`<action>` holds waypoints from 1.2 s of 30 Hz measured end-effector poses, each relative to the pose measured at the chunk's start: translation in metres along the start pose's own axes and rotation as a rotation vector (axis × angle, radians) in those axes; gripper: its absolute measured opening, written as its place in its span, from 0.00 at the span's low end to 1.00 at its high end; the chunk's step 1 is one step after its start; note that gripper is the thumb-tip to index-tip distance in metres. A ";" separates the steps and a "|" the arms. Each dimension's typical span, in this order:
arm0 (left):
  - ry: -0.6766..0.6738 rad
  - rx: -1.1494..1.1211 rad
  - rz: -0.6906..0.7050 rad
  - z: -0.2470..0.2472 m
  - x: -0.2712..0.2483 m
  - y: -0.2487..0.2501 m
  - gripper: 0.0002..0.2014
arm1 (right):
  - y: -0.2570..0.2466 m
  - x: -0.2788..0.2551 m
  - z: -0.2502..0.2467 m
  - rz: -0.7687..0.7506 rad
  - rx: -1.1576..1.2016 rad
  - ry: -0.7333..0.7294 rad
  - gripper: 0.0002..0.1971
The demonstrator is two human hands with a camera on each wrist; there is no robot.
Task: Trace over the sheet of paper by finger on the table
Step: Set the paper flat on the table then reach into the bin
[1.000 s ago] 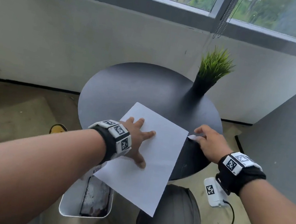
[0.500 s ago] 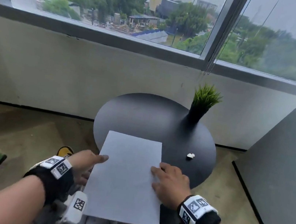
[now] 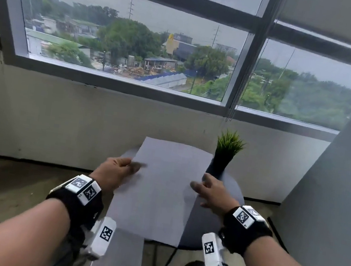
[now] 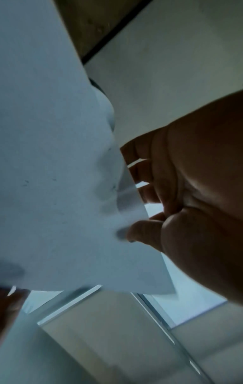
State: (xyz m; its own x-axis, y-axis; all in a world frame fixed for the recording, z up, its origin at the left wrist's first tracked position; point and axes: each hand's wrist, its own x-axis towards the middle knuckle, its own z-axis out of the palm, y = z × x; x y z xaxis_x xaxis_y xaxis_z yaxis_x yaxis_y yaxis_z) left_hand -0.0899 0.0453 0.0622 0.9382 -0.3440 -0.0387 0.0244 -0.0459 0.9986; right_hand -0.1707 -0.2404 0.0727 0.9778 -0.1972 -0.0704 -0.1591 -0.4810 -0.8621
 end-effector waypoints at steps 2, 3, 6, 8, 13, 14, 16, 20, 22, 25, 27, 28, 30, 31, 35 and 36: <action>0.060 -0.071 0.056 0.006 0.002 0.011 0.08 | -0.019 0.000 -0.004 -0.150 0.014 0.098 0.14; 0.087 -0.086 0.092 0.009 0.004 0.012 0.09 | -0.025 0.001 -0.004 -0.226 0.014 0.153 0.16; 0.141 -0.131 0.121 0.014 0.003 0.011 0.10 | -0.034 -0.005 0.003 -0.373 -0.054 0.291 0.18; 0.144 -0.089 0.075 0.019 0.001 0.004 0.07 | -0.030 -0.010 0.013 -0.346 -0.143 0.336 0.19; 0.060 0.020 -0.128 0.026 -0.006 -0.015 0.06 | 0.002 -0.009 0.026 -0.038 -0.074 0.263 0.12; 0.076 0.020 -0.086 0.025 -0.003 -0.013 0.06 | 0.000 -0.011 0.024 -0.054 -0.058 0.293 0.10; 0.140 0.044 0.042 0.021 0.003 -0.003 0.04 | -0.010 -0.013 0.020 -0.144 -0.035 0.363 0.09; 0.146 0.134 0.022 0.023 0.013 -0.006 0.05 | -0.011 -0.006 0.018 -0.127 -0.049 0.352 0.12; 0.074 0.159 -0.103 0.023 0.014 -0.018 0.06 | -0.002 -0.004 0.021 -0.039 -0.024 0.267 0.11; 0.094 0.175 -0.138 0.016 0.024 -0.031 0.08 | 0.005 0.004 0.019 -0.097 0.010 0.316 0.09; 0.143 0.170 -0.138 0.012 0.031 -0.035 0.10 | 0.004 0.010 0.019 -0.127 0.026 0.280 0.06; 0.164 0.153 -0.143 0.011 0.034 -0.037 0.12 | 0.003 0.012 0.020 -0.118 0.026 0.243 0.06; 0.219 0.115 -0.115 0.010 0.040 -0.038 0.18 | 0.006 0.022 0.023 -0.074 0.067 0.220 0.08; 0.251 0.118 -0.079 0.009 0.045 -0.039 0.22 | 0.007 0.029 0.023 -0.053 0.126 0.233 0.08; 0.366 0.314 0.147 0.017 0.055 -0.034 0.33 | 0.004 0.061 0.019 0.028 0.427 0.282 0.07; 0.353 0.380 0.227 0.023 0.055 -0.033 0.35 | 0.005 0.068 0.020 0.051 0.481 0.278 0.07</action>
State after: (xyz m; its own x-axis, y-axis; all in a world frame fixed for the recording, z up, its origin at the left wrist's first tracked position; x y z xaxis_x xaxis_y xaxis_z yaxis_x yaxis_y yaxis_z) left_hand -0.0472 0.0066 0.0259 0.9656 -0.0533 0.2546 -0.2562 -0.3643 0.8954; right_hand -0.1021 -0.2396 0.0537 0.8876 -0.4590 -0.0395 -0.0618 -0.0337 -0.9975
